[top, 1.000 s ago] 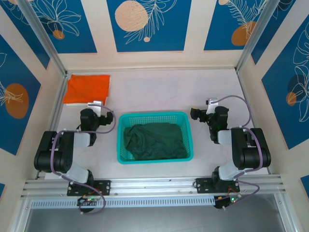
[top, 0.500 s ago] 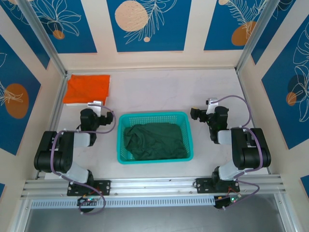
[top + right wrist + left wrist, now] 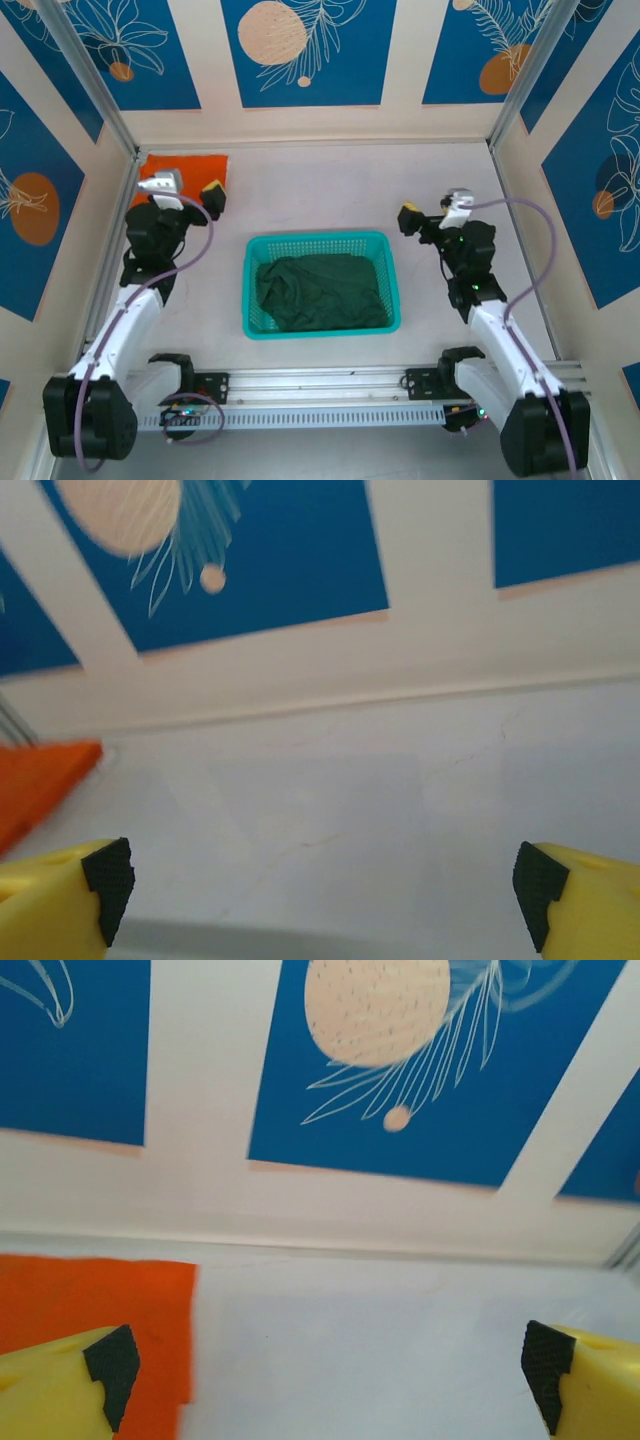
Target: Fold and stack the t-shirts
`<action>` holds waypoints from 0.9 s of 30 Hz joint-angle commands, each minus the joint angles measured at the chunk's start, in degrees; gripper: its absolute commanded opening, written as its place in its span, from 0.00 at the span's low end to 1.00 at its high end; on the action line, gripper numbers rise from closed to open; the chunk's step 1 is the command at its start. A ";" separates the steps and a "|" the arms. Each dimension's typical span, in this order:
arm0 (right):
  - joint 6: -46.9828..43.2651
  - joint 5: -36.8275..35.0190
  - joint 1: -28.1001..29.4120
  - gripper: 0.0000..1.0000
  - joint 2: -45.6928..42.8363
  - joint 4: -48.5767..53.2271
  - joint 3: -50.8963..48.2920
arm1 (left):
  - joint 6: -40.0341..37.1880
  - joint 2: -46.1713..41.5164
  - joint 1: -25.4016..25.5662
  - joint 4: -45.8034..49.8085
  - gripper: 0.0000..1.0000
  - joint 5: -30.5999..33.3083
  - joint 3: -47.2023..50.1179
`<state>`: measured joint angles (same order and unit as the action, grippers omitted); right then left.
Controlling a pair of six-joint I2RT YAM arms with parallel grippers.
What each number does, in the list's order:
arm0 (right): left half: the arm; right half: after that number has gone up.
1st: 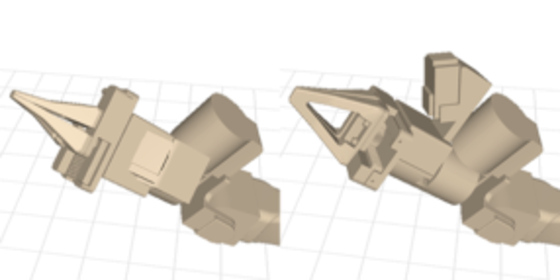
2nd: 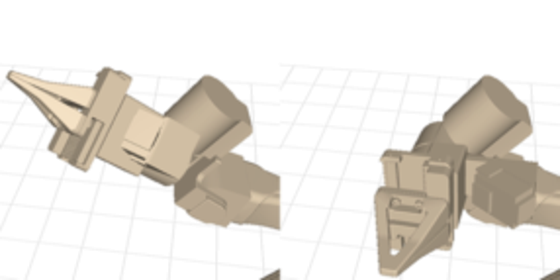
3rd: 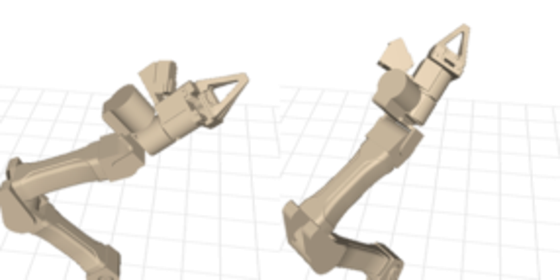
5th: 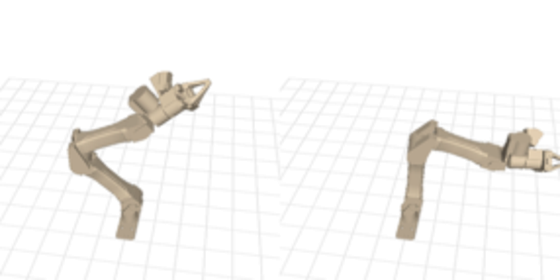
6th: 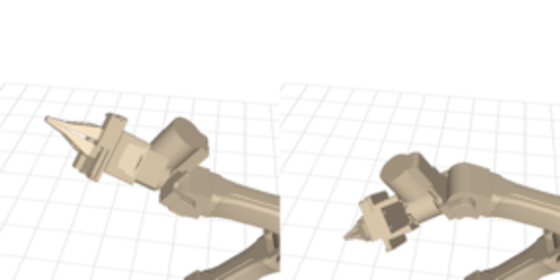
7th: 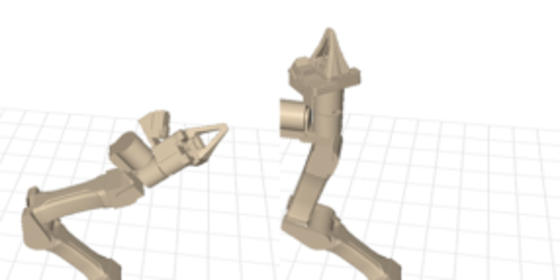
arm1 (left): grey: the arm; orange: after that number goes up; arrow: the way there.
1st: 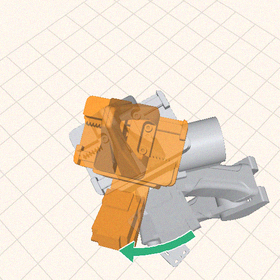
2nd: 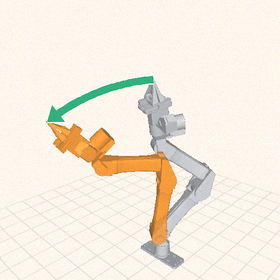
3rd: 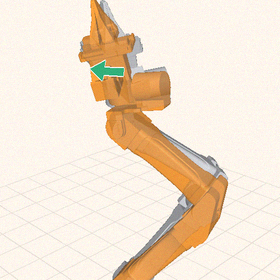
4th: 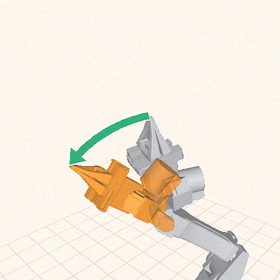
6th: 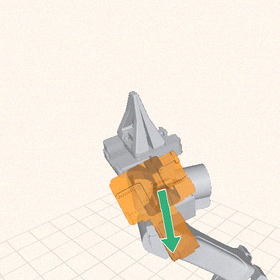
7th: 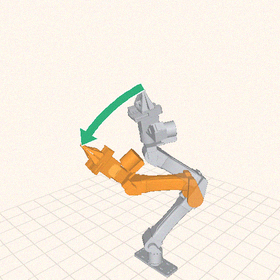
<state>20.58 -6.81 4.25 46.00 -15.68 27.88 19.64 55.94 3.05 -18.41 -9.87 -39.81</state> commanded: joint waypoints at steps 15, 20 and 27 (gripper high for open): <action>18.23 6.73 1.41 0.89 13.14 55.12 18.95 | 6.94 13.02 30.49 48.61 0.83 -0.10 -22.51; 17.35 0.40 15.06 0.78 27.07 64.60 26.81 | -0.64 23.63 45.15 64.13 0.82 10.97 -28.17; 20.47 -3.41 19.35 0.76 24.89 63.37 23.97 | -0.18 32.50 48.19 68.56 0.83 23.65 -26.05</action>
<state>39.94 -7.77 23.68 73.76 44.60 52.53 20.93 87.42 51.51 43.66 5.02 -66.48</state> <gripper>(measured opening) 0.758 0.823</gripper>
